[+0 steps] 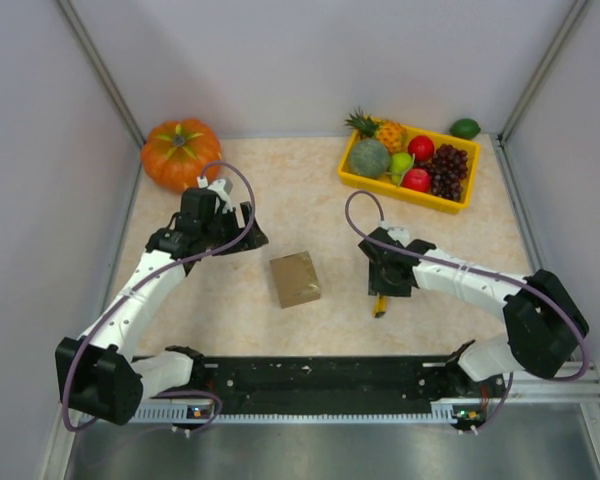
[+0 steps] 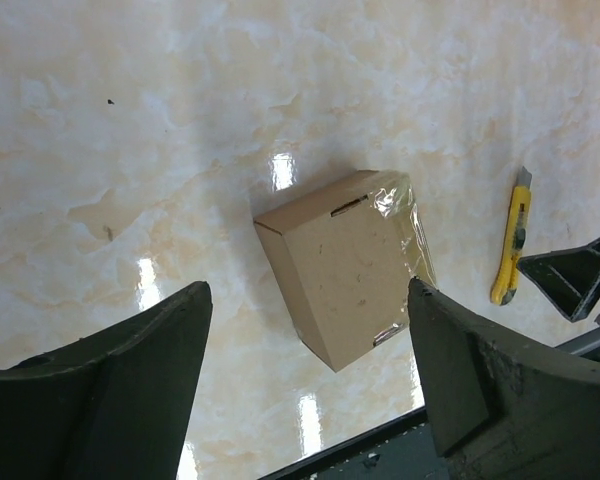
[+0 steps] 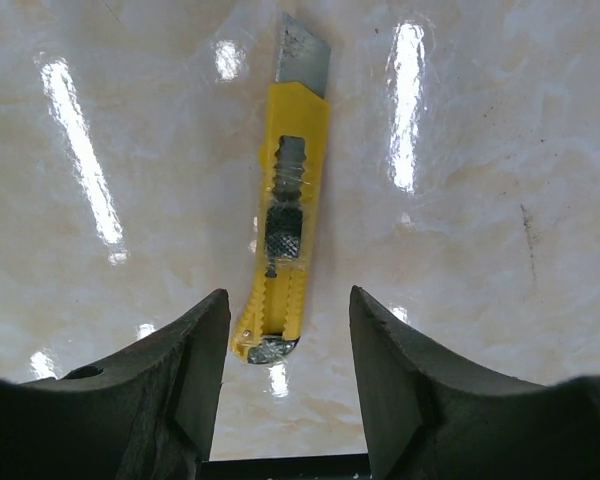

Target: Unpack the express box

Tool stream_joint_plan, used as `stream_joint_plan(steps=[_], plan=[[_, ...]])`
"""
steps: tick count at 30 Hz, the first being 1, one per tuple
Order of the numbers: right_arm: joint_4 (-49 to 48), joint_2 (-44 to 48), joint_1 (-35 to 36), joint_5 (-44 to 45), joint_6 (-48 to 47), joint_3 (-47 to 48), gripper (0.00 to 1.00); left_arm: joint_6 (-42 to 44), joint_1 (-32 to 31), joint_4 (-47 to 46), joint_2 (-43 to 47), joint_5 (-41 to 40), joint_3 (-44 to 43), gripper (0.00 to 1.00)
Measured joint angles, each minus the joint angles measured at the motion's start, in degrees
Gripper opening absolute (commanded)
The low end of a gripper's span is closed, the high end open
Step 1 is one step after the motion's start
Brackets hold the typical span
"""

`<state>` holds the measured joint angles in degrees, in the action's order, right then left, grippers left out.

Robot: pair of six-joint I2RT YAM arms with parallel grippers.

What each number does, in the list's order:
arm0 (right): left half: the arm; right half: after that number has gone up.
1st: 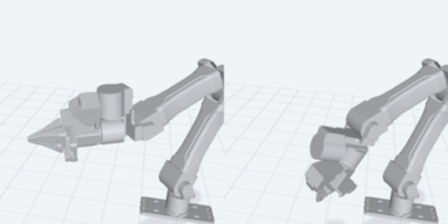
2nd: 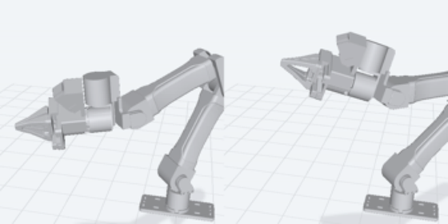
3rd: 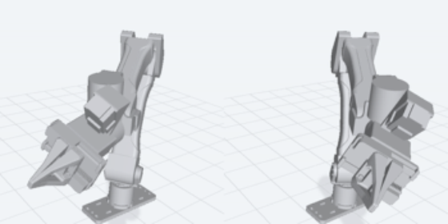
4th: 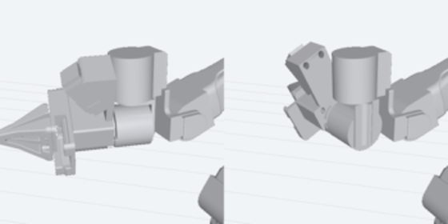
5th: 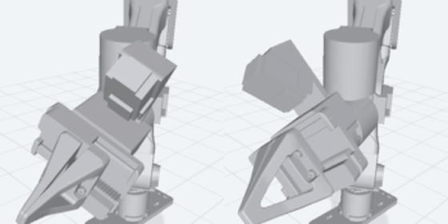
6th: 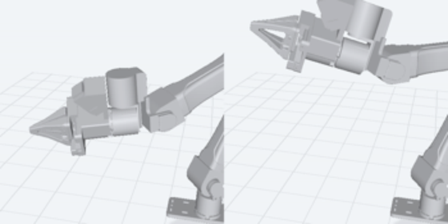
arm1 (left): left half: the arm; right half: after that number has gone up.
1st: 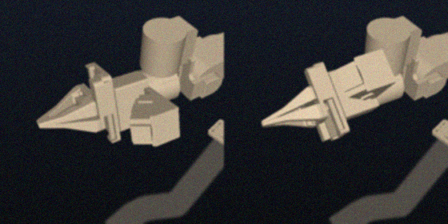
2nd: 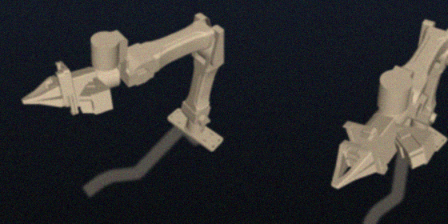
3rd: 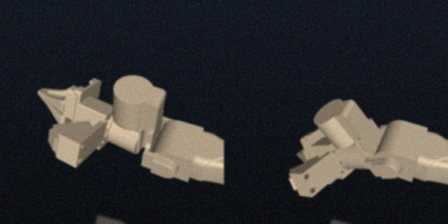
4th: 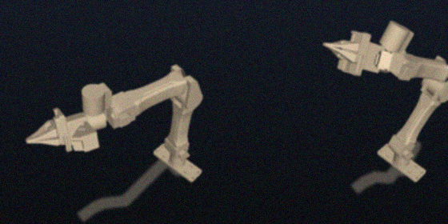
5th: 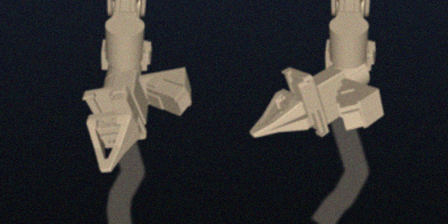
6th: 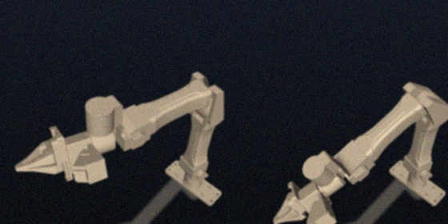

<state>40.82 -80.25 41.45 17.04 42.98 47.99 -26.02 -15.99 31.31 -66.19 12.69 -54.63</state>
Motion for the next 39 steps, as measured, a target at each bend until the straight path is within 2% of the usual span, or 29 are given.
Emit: stream_joint_plan(steps=[8,11,14,17,20,30,34,39], plan=[[-3.74,-2.97,-0.98,-2.21,0.17,-1.22,0.47,-0.5,0.0,0.0,-0.33,1.03,0.0,0.87],[-4.59,-4.48,-1.42,-2.69,0.22,-1.68,0.42,-0.63,0.0,0.02,-0.33,1.03,0.0,0.88],[-4.94,-5.29,-1.57,-2.8,0.35,-1.88,0.33,-0.7,0.0,0.02,-0.33,1.03,0.0,0.89],[-5.16,-5.38,-1.6,-2.73,0.26,-1.88,0.2,-0.81,0.0,0.04,-0.33,0.98,0.0,0.9],[-5.16,-5.38,-1.62,-2.34,0.0,-1.88,0.13,-0.81,0.0,0.04,-0.33,0.96,0.0,0.89],[-5.38,-4.92,-1.62,-1.49,-4.46,0.17,0.08,-0.81,0.0,0.94,-0.79,1.7,-2.03,0.9],[-5.73,-2.23,-1.62,-4.13,-7.58,3.5,0.07,-0.81,0.11,0.59,-0.81,6.14,-2.82,0.87],[-8.48,1.31,-1.62,-10.8,-12.94,7.54,0.03,-2.21,0.13,-3.48,-1.14,18.67,-2.82,0.86]])
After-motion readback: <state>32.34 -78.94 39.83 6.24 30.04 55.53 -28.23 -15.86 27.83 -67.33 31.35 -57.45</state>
